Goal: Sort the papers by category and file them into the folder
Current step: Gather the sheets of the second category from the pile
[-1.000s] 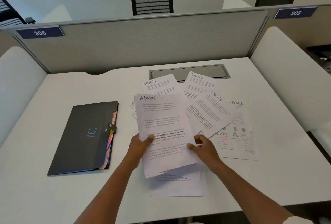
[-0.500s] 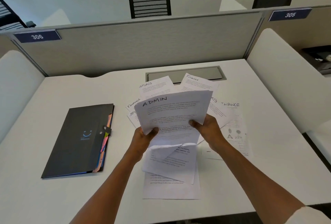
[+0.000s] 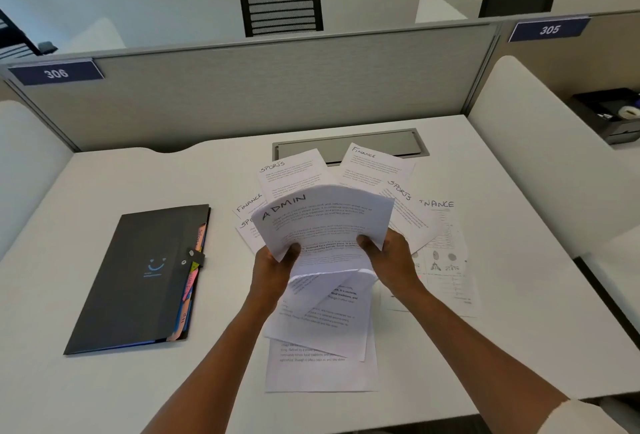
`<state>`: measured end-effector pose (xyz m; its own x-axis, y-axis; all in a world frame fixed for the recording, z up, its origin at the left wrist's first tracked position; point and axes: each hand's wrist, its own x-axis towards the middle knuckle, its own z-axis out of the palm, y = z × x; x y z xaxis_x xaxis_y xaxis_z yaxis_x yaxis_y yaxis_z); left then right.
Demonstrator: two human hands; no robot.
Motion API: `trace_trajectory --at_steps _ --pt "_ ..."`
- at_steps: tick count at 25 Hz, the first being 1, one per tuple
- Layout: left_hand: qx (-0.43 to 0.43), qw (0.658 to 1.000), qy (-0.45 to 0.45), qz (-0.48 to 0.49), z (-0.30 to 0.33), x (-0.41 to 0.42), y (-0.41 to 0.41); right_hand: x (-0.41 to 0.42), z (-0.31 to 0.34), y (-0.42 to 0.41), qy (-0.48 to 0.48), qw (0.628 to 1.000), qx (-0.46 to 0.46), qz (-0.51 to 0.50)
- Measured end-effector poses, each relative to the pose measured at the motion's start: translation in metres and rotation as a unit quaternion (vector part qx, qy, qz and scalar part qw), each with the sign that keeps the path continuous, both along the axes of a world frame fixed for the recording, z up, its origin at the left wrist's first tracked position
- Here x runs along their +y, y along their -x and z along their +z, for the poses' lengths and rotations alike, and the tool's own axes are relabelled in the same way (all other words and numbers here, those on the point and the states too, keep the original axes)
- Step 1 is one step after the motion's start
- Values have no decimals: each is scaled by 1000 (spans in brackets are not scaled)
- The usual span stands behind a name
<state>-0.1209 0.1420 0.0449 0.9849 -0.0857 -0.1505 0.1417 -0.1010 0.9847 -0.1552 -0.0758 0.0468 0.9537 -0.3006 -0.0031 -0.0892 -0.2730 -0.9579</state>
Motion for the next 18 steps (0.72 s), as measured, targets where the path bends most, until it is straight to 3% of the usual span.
trace_trajectory --at_steps 5,8,18 --pt "-3 997 -80 -7 -18 -4 3 11 -10 12 4 1000 -10 16" --pt "-11 997 -78 9 -17 -11 4 16 -11 15 15 999 -38 10" --pt "-9 995 -97 -20 -31 -4 6 15 -29 26 39 999 6 -1"
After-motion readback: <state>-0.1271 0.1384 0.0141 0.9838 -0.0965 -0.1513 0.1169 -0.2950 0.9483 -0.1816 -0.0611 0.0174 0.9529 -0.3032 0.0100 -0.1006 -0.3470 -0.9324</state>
